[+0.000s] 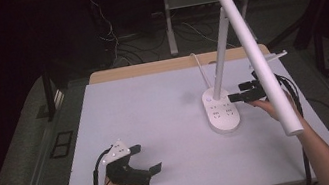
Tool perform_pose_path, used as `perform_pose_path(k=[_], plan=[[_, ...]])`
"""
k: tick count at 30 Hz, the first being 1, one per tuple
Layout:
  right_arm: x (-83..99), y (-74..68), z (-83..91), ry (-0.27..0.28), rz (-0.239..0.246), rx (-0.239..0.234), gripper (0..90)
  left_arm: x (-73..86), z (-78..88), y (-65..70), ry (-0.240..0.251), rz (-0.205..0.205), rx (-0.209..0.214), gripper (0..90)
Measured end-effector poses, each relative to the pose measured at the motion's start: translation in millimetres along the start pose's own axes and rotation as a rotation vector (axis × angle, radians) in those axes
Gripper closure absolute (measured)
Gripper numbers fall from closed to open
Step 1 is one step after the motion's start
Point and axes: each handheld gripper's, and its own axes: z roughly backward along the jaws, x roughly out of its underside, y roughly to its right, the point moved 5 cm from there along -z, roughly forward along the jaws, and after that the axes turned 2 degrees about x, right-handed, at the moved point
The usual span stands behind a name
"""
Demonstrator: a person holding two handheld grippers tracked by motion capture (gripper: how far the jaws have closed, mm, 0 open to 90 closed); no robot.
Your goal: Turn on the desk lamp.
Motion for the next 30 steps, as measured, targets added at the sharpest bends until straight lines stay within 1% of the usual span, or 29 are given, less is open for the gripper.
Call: perform_pose_path(k=[1,2,3,6,9,12,13,14,15,18,21,23,27,30], plan=[[-1.0,1.1,-0.6,0.001,-0.003,-0.001,25.1,0.0,0.2,-0.1,0.0,0.001,0.0,0.0],[-1.0,1.1,-0.6,0.001,-0.003,-0.001,25.1,0.0,0.2,-0.2,-0.001,0.0,0.0,0.0],[-2.7,3.2,-2.2,-0.001,-0.003,-0.008,29.4,0.0,0.2,-0.4,0.0,0.0,0.0,0.0],[-4.6,6.5,-5.3,-0.002,0.0,-0.008,34.4,0.1,0.2,-0.5,-0.002,-0.001,0.001,0.0],[-5.6,8.8,-7.8,-0.003,-0.002,-0.008,37.1,0.1,0.2,-0.5,-0.002,-0.001,0.0,0.0],[-7.6,14.0,-13.7,-0.015,-0.007,-0.012,42.7,0.1,0.3,-0.7,-0.002,-0.002,0.0,0.0],[-7.6,14.0,-13.7,-0.015,-0.007,-0.012,42.7,0.2,0.3,-0.7,-0.003,-0.001,0.0,0.0],[-8.9,16.5,-16.7,-0.02,-0.01,-0.012,45.8,0.1,0.4,-0.8,-0.003,-0.002,0.0,0.0],[-9.6,17.5,-17.9,-0.023,-0.023,-0.007,46.7,0.1,0.4,-0.8,-0.002,-0.001,-0.001,0.0],[-10.7,21.8,-21.4,-0.023,-0.03,0.007,51.6,0.1,0.7,-1.0,-0.002,-0.002,-0.001,0.0],[-10.2,24.7,-23.9,-0.026,-0.036,0.016,53.9,0.0,1.0,-1.1,-0.002,-0.003,0.0,0.0],[-8.8,28.8,-27.9,-0.028,-0.046,0.021,57.3,0.0,0.9,-0.8,-0.001,-0.003,0.001,0.0],[-8.0,32.3,-31.8,-0.025,-0.055,0.018,59.2,0.1,0.8,-0.6,-0.003,-0.004,0.002,0.0],[-6.8,35.5,-37.8,-0.021,-0.059,0.018,61.2,0.1,1.4,-1.1,-0.004,-0.003,0.001,0.0]])
